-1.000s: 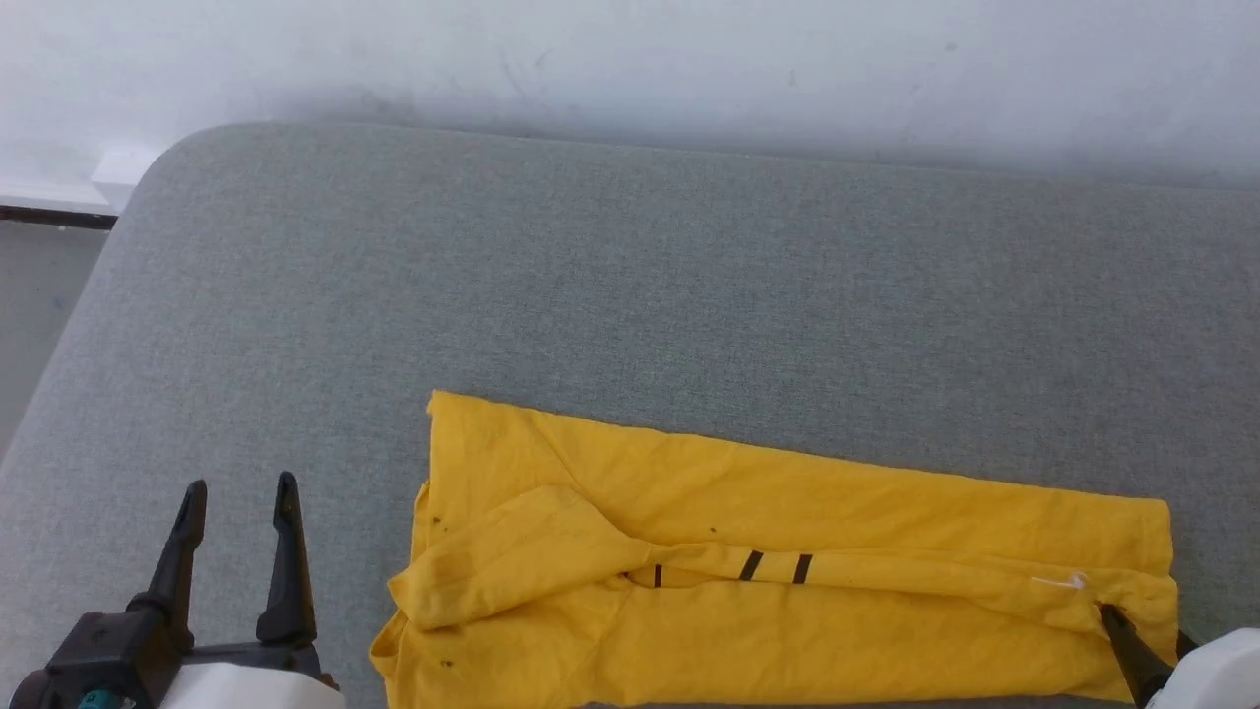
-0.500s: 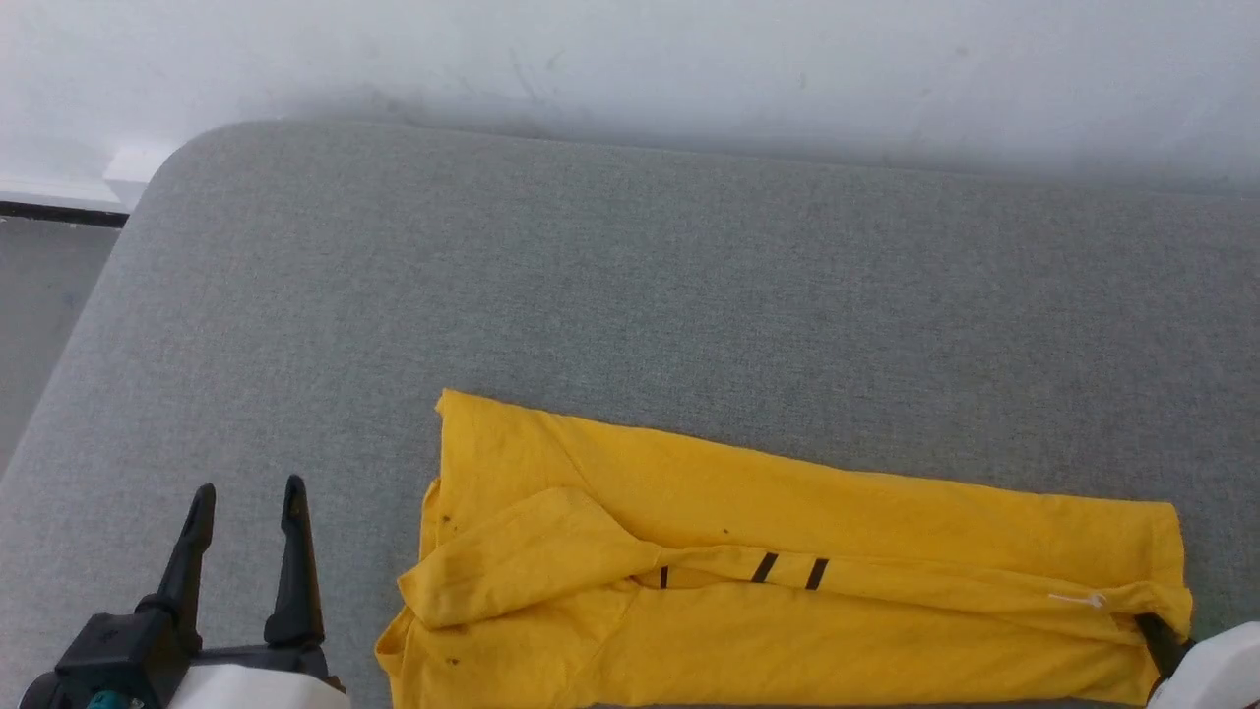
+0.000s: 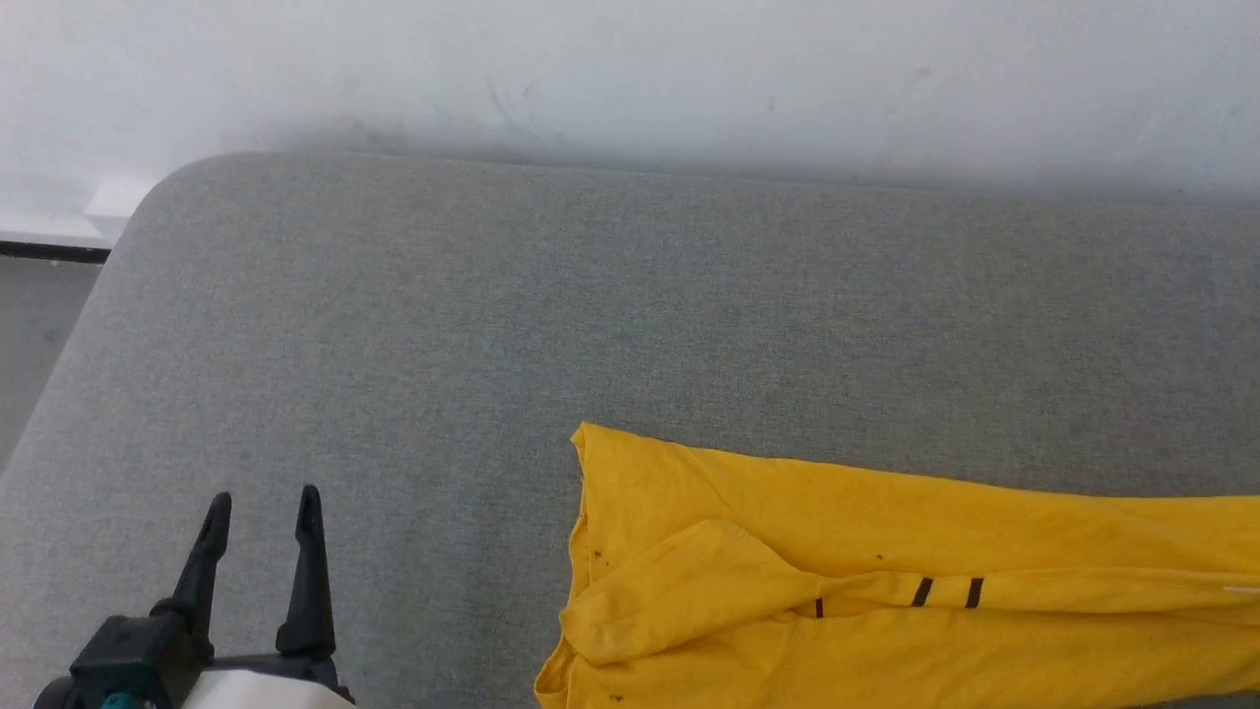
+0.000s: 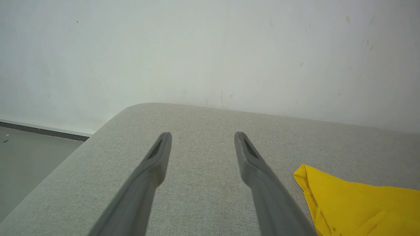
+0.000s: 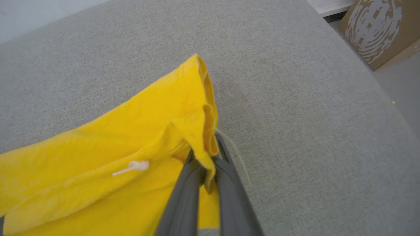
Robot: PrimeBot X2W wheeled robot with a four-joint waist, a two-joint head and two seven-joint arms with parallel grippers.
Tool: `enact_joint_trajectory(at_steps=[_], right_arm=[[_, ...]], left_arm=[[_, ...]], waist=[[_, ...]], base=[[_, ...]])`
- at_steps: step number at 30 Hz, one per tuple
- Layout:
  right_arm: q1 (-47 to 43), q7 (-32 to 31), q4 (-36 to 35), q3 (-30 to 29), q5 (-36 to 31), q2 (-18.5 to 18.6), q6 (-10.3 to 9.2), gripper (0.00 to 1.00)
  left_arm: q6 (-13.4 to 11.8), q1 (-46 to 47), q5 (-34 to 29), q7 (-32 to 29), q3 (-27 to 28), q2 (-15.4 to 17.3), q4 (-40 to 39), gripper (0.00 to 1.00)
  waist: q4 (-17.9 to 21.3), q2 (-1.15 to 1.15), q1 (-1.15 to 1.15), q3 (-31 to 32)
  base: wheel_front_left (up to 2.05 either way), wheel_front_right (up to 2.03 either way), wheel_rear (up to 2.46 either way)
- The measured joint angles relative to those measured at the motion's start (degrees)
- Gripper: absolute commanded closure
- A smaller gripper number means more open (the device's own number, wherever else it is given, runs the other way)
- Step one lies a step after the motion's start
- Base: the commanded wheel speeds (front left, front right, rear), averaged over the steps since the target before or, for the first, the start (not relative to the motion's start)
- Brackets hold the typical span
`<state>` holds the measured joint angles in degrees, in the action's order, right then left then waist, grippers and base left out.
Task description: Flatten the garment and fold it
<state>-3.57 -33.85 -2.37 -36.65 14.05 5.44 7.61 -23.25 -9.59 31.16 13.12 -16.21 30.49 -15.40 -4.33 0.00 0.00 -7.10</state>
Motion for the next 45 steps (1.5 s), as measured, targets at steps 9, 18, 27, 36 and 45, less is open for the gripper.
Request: enact_joint_trajectory(at_steps=[9,18,27,36,45], right_arm=[[-1.1,-6.5,-7.9,12.0,5.4,-1.8,-0.07,1.00],[-1.5,-9.6,-12.6,29.3,9.3,-2.3,-0.07,1.00],[4.6,-7.5,-8.7,46.2,13.8,-2.4,-0.07,1.00],[13.1,-2.7,2.0,59.5,17.4,-2.4,-0.08,1.00],[18.6,-1.9,16.4,64.5,13.6,-2.5,-0.08,1.00]], left_arm=[[0.0,-1.0,0.3,-0.5,-0.7,-0.1,0.0,0.00],[0.1,-0.9,1.1,-0.5,-0.9,-0.4,0.3,0.00],[0.6,-0.5,1.5,-0.5,-1.4,-1.5,1.4,0.00],[1.4,0.7,1.7,-0.2,-2.2,-2.4,2.9,0.00],[2.1,1.8,2.1,0.1,-3.1,-3.7,4.8,0.00]], waist=[[0.5,0.00,0.00,1.7],[-1.3,0.00,0.00,1.9],[-3.7,0.00,0.00,1.4],[-5.8,0.00,0.00,0.7],[-7.4,0.00,0.00,0.2]], base=[[0.00,0.00,0.00],[0.00,0.00,0.00],[0.00,0.00,0.00],[0.00,0.00,0.00],[0.00,0.00,0.00]])
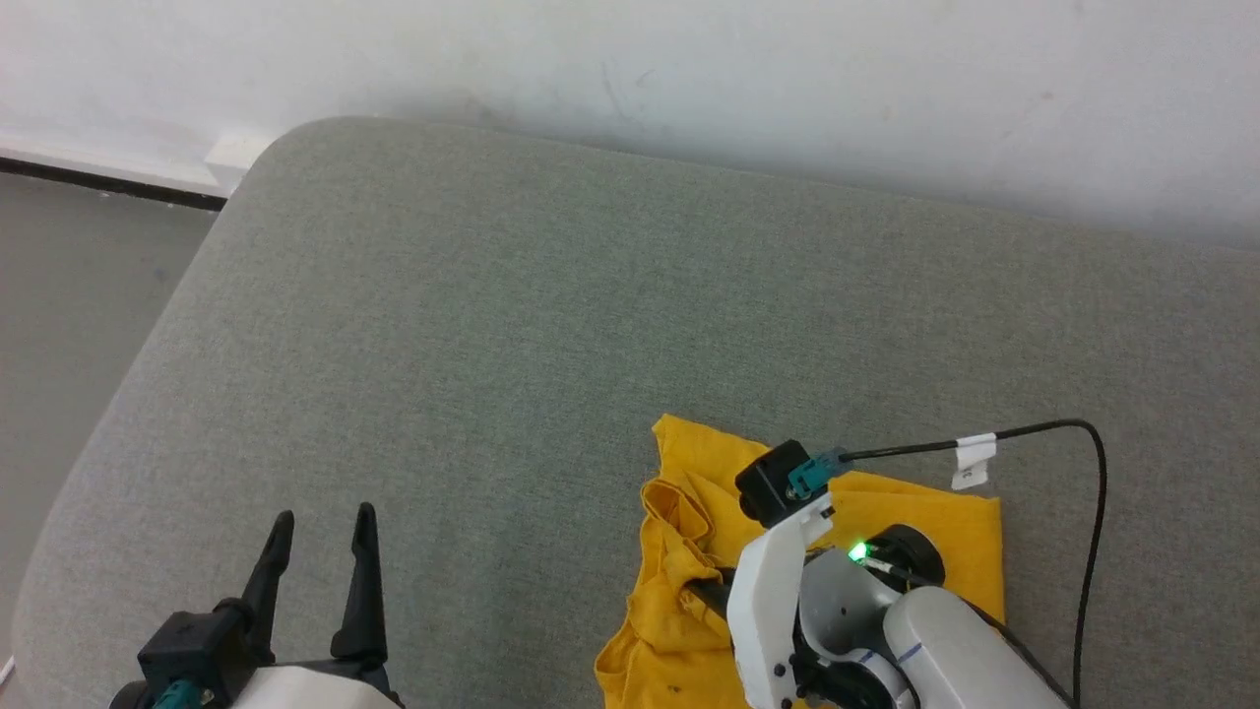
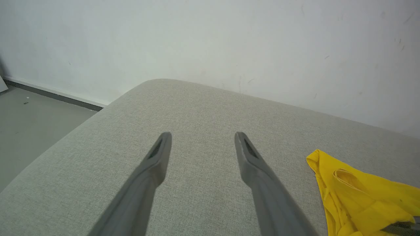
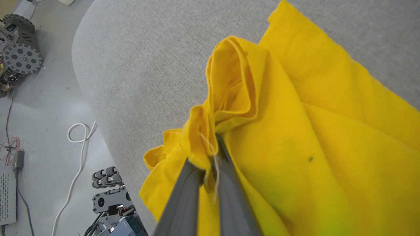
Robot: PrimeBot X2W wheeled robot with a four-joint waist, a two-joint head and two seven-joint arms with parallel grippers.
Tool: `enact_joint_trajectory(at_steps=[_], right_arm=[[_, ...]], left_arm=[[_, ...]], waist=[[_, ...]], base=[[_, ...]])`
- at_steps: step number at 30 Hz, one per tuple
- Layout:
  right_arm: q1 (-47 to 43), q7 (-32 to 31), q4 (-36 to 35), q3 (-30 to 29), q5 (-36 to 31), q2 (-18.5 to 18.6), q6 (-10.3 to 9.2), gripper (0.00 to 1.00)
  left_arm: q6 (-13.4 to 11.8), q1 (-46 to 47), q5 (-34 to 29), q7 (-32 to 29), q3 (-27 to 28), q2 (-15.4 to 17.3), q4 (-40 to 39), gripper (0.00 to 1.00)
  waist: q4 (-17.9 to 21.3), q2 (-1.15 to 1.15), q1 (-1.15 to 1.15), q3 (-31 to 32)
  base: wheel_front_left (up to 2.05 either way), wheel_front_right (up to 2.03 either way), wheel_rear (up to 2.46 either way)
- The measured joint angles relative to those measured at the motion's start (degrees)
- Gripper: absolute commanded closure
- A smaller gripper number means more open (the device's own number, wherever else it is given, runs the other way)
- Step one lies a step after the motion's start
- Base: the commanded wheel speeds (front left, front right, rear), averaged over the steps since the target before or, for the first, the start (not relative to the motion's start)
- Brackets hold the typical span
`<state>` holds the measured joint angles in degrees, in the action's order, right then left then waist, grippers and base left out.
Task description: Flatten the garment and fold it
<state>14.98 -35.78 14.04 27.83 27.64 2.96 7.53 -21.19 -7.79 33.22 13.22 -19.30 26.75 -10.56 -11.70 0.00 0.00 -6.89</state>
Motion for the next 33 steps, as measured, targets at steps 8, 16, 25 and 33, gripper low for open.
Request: enact_joint_trajectory(at_steps=[8,16,25,33], right_arm=[[2.4,2.8,7.1,2.0,-3.0,-0.3,0.05,0.00],[2.6,5.3,1.7,1.7,2.6,-0.2,0.01,0.00],[-9.4,9.6,-9.6,-20.6,-5.5,-0.1,0.00,0.00],[-22.8,7.1,-16.5,-30.6,-4.0,0.1,0.00,0.00]], left_arm=[[1.0,0.9,0.2,0.2,-1.2,-1.2,1.8,0.00],[1.0,0.9,0.6,0.3,-0.8,-1.0,1.9,0.00],[0.4,0.5,0.5,0.3,-0.7,-0.2,0.1,0.00],[0.3,-0.5,0.5,0.4,-0.4,0.2,-1.1,0.00]], waist=[[-0.6,0.00,0.00,0.4],[1.5,0.00,0.00,0.6],[4.0,0.00,0.00,1.1],[6.0,0.00,-0.01,0.6]], base=[[0.00,0.00,0.00],[0.00,0.00,0.00],[0.00,0.00,0.00],[0.00,0.00,0.00]])
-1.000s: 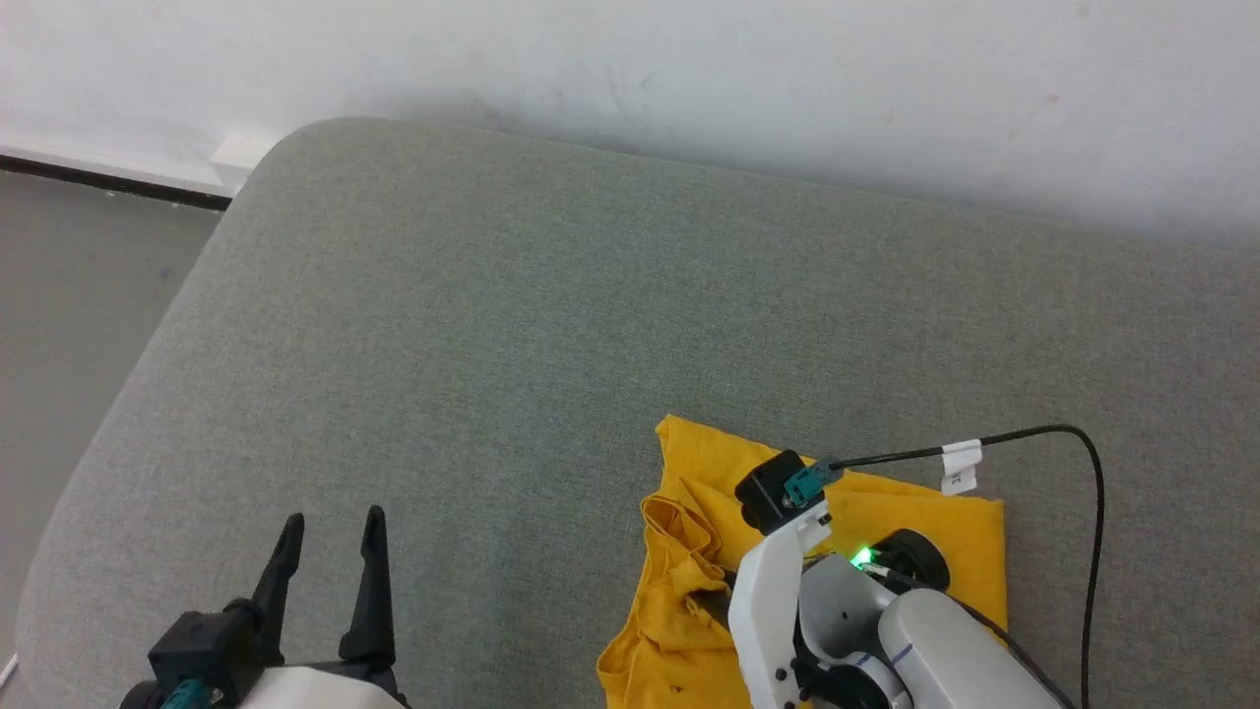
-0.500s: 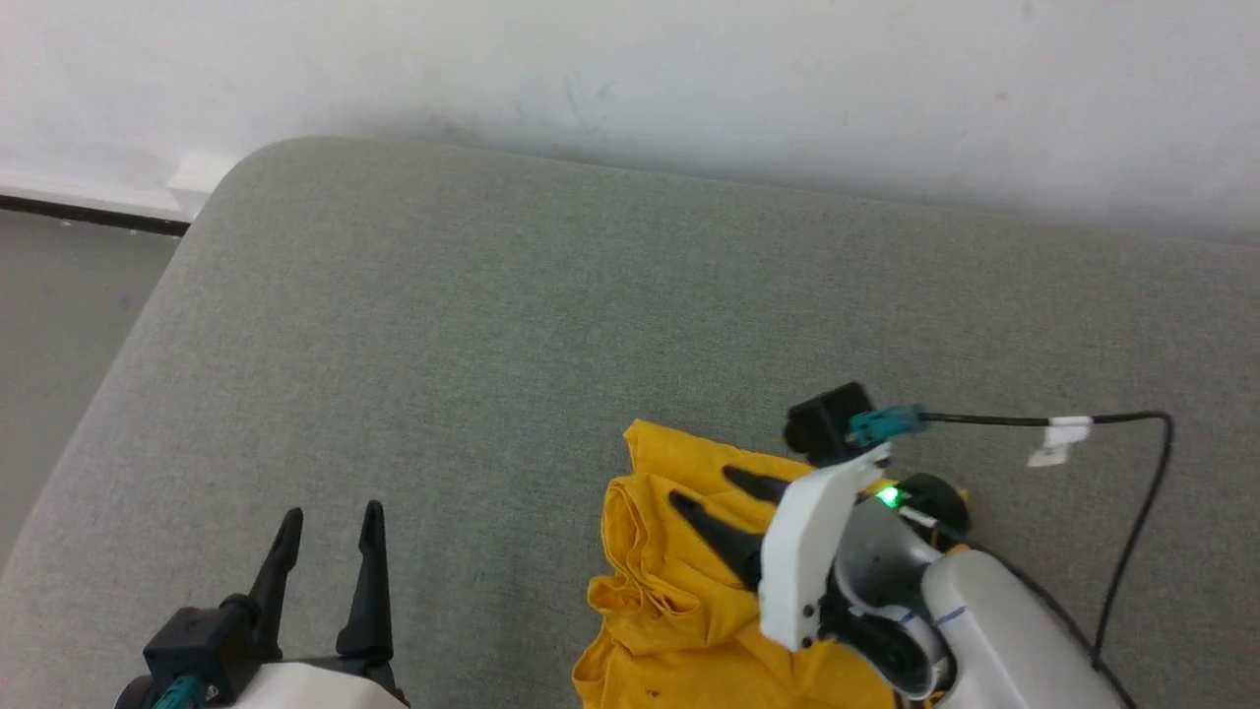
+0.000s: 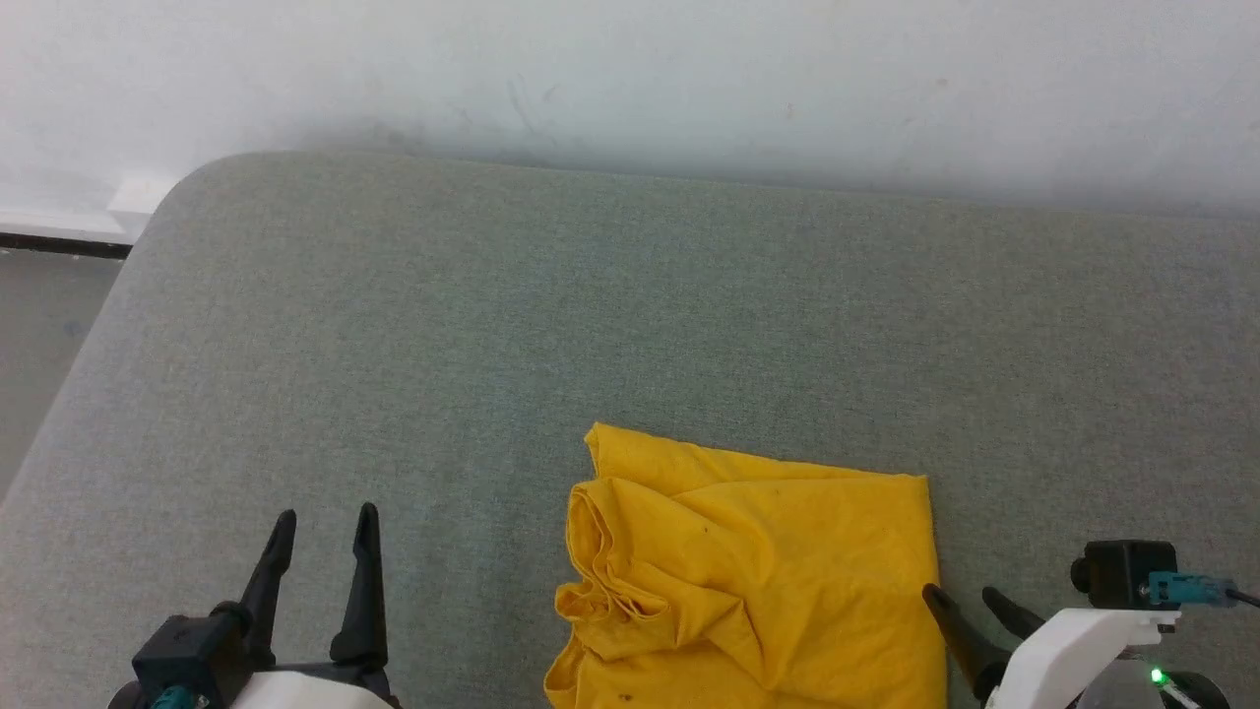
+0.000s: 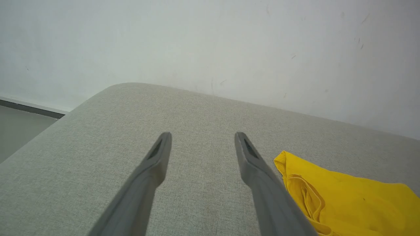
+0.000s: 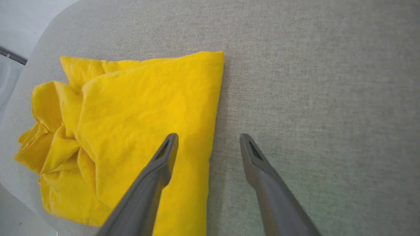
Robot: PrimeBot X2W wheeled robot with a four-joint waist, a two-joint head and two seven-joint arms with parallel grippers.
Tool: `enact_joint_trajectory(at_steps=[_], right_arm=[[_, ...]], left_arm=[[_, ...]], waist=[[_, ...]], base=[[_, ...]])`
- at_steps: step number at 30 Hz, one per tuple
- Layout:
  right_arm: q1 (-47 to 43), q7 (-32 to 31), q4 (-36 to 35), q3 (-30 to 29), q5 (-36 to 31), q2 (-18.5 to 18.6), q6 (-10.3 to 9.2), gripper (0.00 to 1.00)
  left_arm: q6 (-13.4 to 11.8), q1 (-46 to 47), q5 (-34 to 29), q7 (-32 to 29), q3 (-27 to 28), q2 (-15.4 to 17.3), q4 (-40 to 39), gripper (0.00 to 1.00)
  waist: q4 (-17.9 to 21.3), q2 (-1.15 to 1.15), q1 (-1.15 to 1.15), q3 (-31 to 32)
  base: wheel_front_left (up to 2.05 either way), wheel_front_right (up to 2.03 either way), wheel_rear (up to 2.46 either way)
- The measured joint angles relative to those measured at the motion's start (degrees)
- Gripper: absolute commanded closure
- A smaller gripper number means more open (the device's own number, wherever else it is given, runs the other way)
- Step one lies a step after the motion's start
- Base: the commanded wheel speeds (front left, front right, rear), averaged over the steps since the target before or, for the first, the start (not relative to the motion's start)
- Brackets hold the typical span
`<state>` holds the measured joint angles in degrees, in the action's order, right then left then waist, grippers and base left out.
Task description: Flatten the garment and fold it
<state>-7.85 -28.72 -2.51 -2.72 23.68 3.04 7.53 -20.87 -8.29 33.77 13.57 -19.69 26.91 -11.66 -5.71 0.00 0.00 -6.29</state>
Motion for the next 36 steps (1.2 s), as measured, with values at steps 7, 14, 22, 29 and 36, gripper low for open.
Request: enact_joint_trajectory(at_steps=[7,14,22,29,36], right_arm=[[0.4,0.6,5.3,0.4,2.6,0.0,0.00,0.00],[4.4,2.7,10.4,2.9,4.3,0.1,0.00,0.00],[8.9,6.7,15.3,3.7,5.0,0.1,0.03,1.00],[12.6,9.6,18.6,1.7,3.3,-0.5,0.09,1.00],[15.3,5.8,16.3,-4.3,-5.9,-0.4,0.08,1.00]], left_arm=[[0.2,0.2,0.0,-0.5,-0.2,0.7,0.0,0.00],[0.2,0.5,0.0,-1.0,-0.5,1.5,-0.2,0.00],[0.5,2.5,-0.8,-1.5,-1.5,1.5,-0.1,0.00],[1.2,5.4,-1.7,-2.0,-3.3,0.7,-0.1,0.00],[1.5,6.9,-2.6,-2.4,-4.2,0.6,-0.2,0.00]], waist=[[0.3,0.00,0.00,-0.3],[-1.7,0.00,0.00,-0.6],[-3.2,0.00,0.01,-1.7],[-1.1,0.00,0.00,-1.4],[3.5,0.00,0.01,-1.1]], base=[[0.00,0.00,0.00],[0.00,0.00,0.00],[0.00,0.00,0.00],[0.00,0.00,0.00],[0.00,0.00,0.00]])
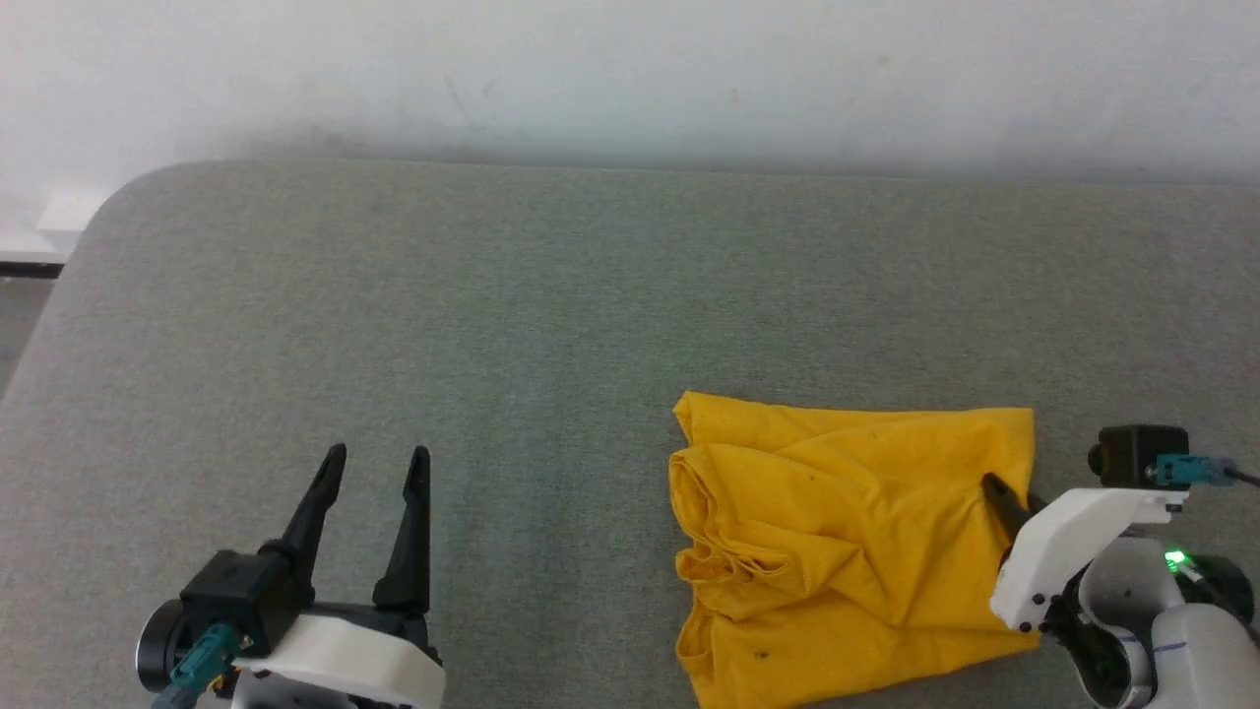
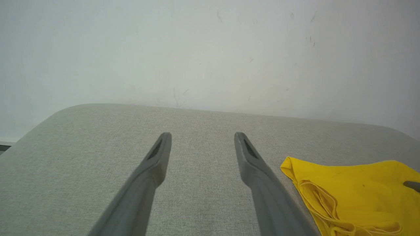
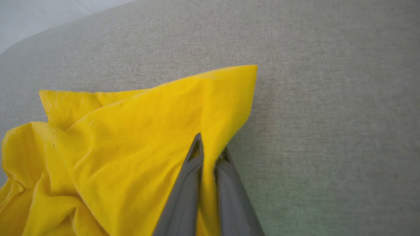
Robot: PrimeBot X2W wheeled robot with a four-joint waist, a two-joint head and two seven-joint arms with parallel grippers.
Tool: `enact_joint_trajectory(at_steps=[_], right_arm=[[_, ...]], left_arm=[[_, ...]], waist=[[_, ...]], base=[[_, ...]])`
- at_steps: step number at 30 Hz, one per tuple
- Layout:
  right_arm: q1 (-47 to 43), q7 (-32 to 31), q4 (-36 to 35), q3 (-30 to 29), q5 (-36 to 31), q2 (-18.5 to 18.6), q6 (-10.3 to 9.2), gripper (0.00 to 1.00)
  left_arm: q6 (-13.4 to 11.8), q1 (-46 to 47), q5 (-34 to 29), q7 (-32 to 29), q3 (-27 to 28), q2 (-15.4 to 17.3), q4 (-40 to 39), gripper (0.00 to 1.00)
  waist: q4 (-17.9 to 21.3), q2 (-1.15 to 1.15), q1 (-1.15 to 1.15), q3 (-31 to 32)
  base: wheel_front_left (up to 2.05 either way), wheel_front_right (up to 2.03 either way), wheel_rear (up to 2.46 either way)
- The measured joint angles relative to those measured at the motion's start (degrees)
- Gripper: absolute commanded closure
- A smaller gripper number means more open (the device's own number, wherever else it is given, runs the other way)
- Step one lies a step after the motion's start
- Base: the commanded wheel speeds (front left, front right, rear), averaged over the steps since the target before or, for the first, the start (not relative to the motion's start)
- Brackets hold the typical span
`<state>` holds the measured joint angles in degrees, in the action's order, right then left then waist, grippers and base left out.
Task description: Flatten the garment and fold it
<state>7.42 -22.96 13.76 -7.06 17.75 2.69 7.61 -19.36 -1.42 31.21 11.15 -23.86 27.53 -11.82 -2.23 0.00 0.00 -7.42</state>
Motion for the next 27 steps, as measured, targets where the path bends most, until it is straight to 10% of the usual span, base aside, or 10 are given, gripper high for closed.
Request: enact_joint_trajectory(at_steps=[7,27], right_arm=[[2.5,-7.3,-7.6,-1.9,-8.5,2.5,0.00,1.00],[17.6,-13.2,-13.5,-0.6,-13.2,27.4,0.00,1.00]], left_arm=[[0.2,1.5,-0.1,-0.2,0.0,0.7,-0.5,0.00],[0.6,11.7,-5.4,-4.9,3.3,8.6,-8.7,0.00]], waist=[[5.4,0.00,0.00,-0.5],[13.8,0.00,0.01,-15.1]], base=[[0.00,0.00,0.00],[0.00,0.00,0.00]])
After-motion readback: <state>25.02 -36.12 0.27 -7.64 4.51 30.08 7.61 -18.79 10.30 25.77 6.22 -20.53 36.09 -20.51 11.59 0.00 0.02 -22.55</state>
